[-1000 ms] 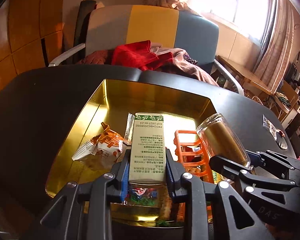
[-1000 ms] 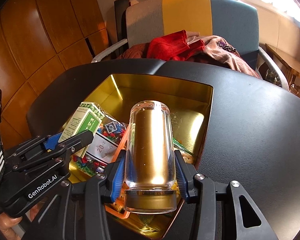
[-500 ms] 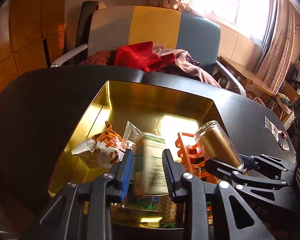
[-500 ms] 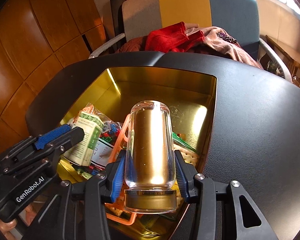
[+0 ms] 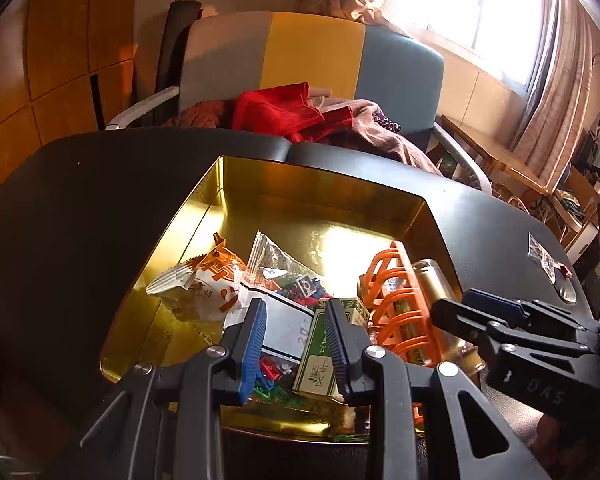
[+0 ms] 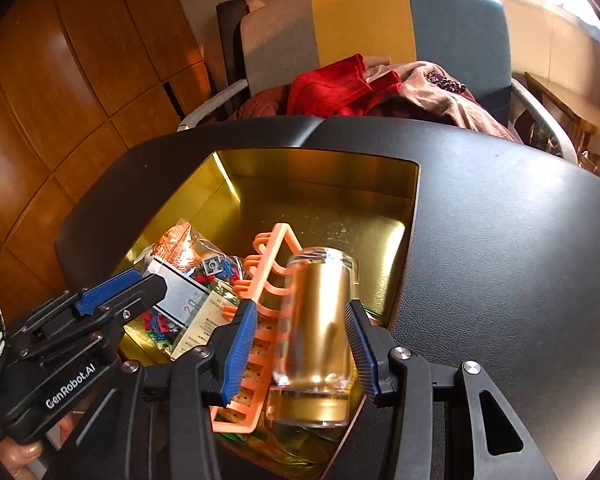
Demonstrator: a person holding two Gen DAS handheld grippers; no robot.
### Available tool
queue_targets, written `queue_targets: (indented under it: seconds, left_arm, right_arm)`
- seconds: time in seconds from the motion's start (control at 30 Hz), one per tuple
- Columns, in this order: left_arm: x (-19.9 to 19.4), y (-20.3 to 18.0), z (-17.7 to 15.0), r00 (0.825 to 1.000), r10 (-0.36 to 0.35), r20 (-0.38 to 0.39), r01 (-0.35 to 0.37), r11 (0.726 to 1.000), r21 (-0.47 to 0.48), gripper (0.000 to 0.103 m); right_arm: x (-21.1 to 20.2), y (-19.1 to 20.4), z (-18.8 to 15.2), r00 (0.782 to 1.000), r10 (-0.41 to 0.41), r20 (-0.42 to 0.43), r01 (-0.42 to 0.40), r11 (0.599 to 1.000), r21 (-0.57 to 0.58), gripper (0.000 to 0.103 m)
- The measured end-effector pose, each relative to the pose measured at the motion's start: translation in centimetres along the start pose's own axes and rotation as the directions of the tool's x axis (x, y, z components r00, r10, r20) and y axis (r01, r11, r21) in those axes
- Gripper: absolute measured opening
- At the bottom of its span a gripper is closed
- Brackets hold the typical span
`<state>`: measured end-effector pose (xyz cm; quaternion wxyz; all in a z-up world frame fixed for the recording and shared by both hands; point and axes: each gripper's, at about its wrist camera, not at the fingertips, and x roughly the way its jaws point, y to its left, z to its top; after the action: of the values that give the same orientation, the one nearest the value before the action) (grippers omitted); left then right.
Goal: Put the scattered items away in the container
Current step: 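Open both grippers to release the tea box and canister in the tray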
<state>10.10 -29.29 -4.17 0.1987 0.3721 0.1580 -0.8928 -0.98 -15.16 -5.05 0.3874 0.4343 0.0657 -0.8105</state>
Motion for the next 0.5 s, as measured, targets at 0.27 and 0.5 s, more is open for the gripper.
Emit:
queue_targets:
  seconds: [0.27,0.5]
  left_arm:
    - [-0.8,-0.8,0.0,1.000,0.007,0.026,-0.007,1.000,0.027,0.039]
    - [-1.5,-1.6,0.4,0.999,0.028,0.044,-0.030,0.998,0.046,0.049]
  right_arm:
    - [-0.8,-1.0,-0.5,1.000,0.004,0.009,-0.004,0.999,0.031,0.048]
    - [-1.8,-1.5,-0.8,1.000,0.006,0.029,-0.007,0.999,0.051,0.048]
